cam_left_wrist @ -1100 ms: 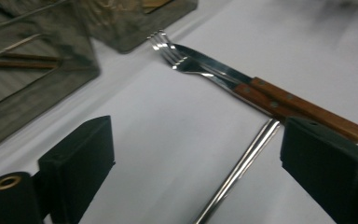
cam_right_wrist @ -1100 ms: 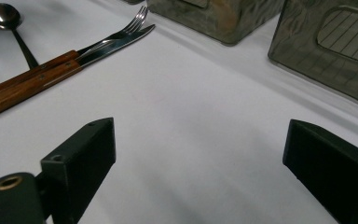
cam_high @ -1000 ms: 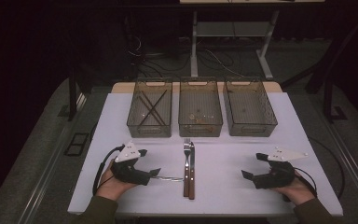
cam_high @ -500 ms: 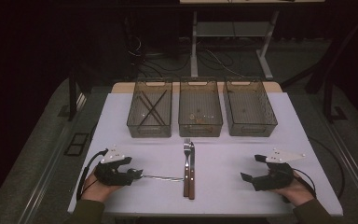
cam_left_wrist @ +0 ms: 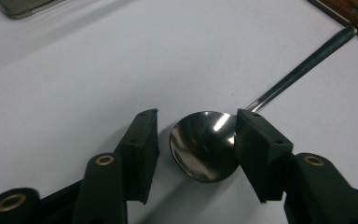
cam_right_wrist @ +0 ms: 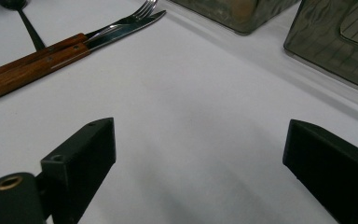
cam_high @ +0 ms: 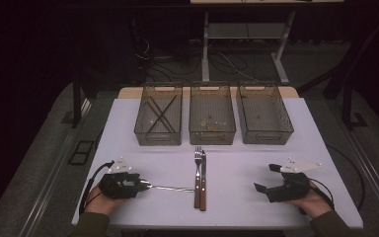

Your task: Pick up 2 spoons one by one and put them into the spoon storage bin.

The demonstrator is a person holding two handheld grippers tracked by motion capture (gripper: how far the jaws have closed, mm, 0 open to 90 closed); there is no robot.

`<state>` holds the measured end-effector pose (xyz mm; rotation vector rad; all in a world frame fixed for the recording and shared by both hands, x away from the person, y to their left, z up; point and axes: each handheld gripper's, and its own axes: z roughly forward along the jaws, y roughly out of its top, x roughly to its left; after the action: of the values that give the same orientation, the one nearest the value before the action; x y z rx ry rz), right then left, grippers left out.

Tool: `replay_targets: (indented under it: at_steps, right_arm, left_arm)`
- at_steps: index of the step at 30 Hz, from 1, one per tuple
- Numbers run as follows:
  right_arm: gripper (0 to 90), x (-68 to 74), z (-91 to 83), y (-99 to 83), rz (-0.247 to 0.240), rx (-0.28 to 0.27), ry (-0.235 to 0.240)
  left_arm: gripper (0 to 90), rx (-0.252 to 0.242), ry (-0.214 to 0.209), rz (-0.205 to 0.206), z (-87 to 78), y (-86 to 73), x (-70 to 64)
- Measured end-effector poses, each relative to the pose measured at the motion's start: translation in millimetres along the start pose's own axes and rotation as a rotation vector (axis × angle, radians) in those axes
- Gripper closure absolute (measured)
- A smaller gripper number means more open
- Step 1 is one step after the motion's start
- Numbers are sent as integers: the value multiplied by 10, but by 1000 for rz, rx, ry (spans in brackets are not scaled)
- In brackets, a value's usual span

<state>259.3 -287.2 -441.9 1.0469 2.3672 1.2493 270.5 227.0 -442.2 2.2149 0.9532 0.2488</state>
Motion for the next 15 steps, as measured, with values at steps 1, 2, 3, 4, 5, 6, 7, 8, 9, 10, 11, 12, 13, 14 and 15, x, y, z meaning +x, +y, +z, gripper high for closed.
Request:
replay_targets:
  at_steps: [1, 2, 3, 4, 5, 6, 7, 8, 9, 10, 11, 12, 13, 14, 15]
  right_arm:
    - [92, 0, 1, 0, -1, 0, 0]
    - [92, 0, 0, -1, -2, 0, 0]
    - [92, 1, -1, -2, -3, 0, -1]
    - [92, 0, 0, -2, -4, 1, -1]
    - [92, 1, 1, -2, -2, 2, -2]
    - [92, 0, 1, -2, -3, 2, -2]
    - [92, -1, 2, -2, -3, 2, -1]
    - [92, -1, 3, -2, -5, 3, 0]
    - [92, -1, 3, -2, -5, 3, 0]
    - [92, 1, 4, -2, -5, 4, 0]
    - [92, 1, 6, -2, -7, 3, -1]
    - [92, 3, 5, -2, -7, 4, -1]
    - [92, 3, 5, -2, -6, 4, -1]
    - [92, 3, 4, -1, -8, 4, -1]
    - [92, 4, 4, -1, -7, 4, -2]
  left_arm:
    - [522, -2, -1, 2, 1, -3, -5]
    - [529, -3, -6, 10, 2, -6, -7]
    - [531, 0, -2, 13, 1, -8, -21]
    - [532, 3, -4, 33, 0, -10, -25]
    - [536, 4, -2, 37, 1, -11, -40]
    - [545, 7, -3, 50, 0, -11, -44]
    - [560, 7, -11, 57, -1, -11, -51]
    - [577, 11, -13, 63, -2, -11, -59]
    - [583, 12, -13, 67, -2, -10, -65]
    - [586, 18, -14, 79, -6, -9, -61]
    - [590, 19, -16, 81, -9, -9, -61]
    - [600, 20, -20, 82, -10, -9, -62]
    - [608, 20, -24, 83, -10, -8, -67]
    - [614, 22, -27, 86, -12, -8, -72]
    - [621, 25, -31, 87, -15, -6, -74]
